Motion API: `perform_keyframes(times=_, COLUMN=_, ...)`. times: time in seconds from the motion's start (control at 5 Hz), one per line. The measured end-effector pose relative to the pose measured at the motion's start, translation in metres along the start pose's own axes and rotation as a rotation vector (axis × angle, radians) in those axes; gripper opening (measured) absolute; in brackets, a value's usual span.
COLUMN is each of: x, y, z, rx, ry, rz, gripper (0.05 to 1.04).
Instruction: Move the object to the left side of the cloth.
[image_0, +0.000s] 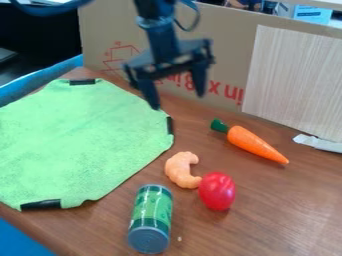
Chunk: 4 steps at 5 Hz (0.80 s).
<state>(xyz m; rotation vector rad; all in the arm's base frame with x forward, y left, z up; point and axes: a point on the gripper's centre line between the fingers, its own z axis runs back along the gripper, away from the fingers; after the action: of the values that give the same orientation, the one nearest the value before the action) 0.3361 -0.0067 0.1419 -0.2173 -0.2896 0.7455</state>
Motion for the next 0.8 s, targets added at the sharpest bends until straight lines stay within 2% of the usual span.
perform_keyframes(times=0.2, x=-0.013, y=-0.025, z=-0.014, rx=-0.017, ry=-0.097, rz=0.189, gripper=1.000)
perform_keyframes(times=0.4, x=-0.017, y=-0.044, z=-0.039, rx=0.044, ry=-0.116, rz=0.332, gripper=1.000)
perform_keyframes(times=0.6, x=-0.021, y=-0.072, z=-0.062, rx=0.085, ry=-0.158, rz=0.381, gripper=1.000)
perform_keyframes(times=0.8, x=-0.011, y=-0.092, z=-0.069, rx=0.072, ry=-0.186, rz=0.415, gripper=1.000)
